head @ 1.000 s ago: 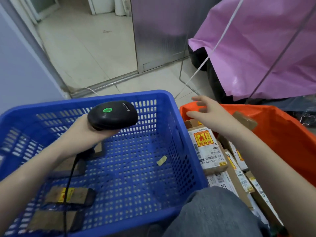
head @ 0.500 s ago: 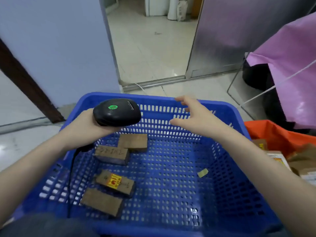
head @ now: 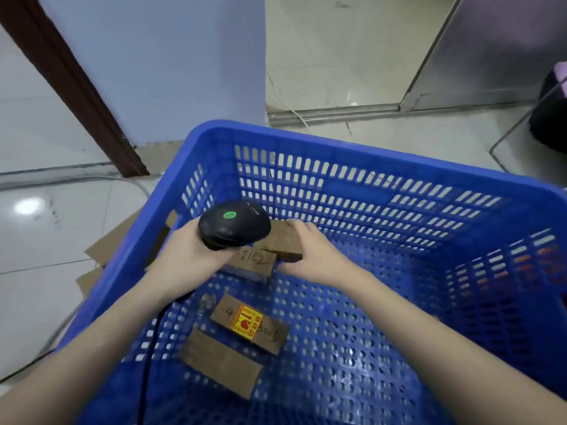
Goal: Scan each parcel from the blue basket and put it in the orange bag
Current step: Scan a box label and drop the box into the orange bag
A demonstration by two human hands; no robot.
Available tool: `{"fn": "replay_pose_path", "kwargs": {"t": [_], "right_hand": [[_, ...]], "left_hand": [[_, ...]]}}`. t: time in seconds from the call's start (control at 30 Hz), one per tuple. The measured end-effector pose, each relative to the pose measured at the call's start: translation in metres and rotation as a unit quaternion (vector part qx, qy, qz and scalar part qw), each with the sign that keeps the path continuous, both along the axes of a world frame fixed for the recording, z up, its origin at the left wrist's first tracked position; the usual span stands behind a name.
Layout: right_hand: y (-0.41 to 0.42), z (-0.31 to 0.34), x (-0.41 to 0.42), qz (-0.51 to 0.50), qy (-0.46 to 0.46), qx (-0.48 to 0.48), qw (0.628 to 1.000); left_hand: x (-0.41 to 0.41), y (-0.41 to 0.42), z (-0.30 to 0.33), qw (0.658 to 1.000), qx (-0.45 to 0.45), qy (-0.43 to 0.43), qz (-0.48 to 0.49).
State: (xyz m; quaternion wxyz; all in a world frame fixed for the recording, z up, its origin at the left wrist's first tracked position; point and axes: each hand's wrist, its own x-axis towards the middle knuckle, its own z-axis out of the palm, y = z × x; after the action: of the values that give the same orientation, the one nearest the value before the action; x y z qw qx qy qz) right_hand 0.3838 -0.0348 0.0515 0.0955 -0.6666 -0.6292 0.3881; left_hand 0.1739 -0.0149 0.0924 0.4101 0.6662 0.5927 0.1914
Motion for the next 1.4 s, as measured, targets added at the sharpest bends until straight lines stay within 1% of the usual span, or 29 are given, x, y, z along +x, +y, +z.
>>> {"fn": "replay_pose_path", "kwargs": {"t": [0.1,0.17,0.27,0.37,0.57,0.7,0.8,0.87,0.93,1.0,1.2,1.3,1.4], "right_hand": [[0.012,-0.038,-0.011,0.013,-0.014,-0.021,1.0],[0.018,-0.058,-0.017,0.023,-0.025,-0.029,0.999],[0.025,-0.086,-0.024,0.036,-0.031,-0.034,0.998],[0.029,-0.107,-0.029,0.041,-0.036,-0.039,0.998],[0.031,-0.134,-0.036,0.039,-0.06,-0.037,0.997],[0.03,-0.131,-0.037,0.032,-0.073,0.001,0.997],[0.03,-0.113,-0.028,0.017,-0.052,0.022,0.998],[0.028,-0.093,-0.018,0.02,-0.042,0.043,0.998],[0.025,-0.069,-0.005,0.031,-0.046,0.059,0.997],[0.018,-0.041,0.01,0.038,-0.041,0.064,0.996],[-0.015,0.05,0.049,-0.002,-0.011,0.085,0.996],[-0.034,0.093,0.065,-0.05,0.015,0.091,0.994],[-0.054,0.137,0.076,-0.109,0.062,0.105,0.987]], "left_hand": [[0.006,0.005,-0.018,0.999,-0.015,0.008,0.033],[0.009,0.006,-0.026,0.999,-0.017,0.017,0.033],[0.011,0.011,-0.036,0.998,-0.02,0.053,0.021],[0.011,0.014,-0.036,0.997,-0.017,0.071,0.022],[0.015,0.017,-0.03,0.997,-0.012,0.072,0.015],[0.014,0.019,-0.033,0.997,-0.011,0.073,0.015],[0.013,0.018,-0.036,0.997,-0.019,0.076,0.026],[0.013,0.017,-0.033,0.997,-0.023,0.054,0.047],[0.016,0.015,-0.023,0.997,-0.016,0.039,0.058],[0.018,0.014,-0.009,0.998,0.0,0.036,0.047],[0.031,0.008,0.058,0.999,0.03,-0.012,0.006],[0.042,-0.002,0.099,0.998,0.049,-0.036,-0.02],[0.051,-0.017,0.138,0.997,0.056,-0.045,-0.02]]}}
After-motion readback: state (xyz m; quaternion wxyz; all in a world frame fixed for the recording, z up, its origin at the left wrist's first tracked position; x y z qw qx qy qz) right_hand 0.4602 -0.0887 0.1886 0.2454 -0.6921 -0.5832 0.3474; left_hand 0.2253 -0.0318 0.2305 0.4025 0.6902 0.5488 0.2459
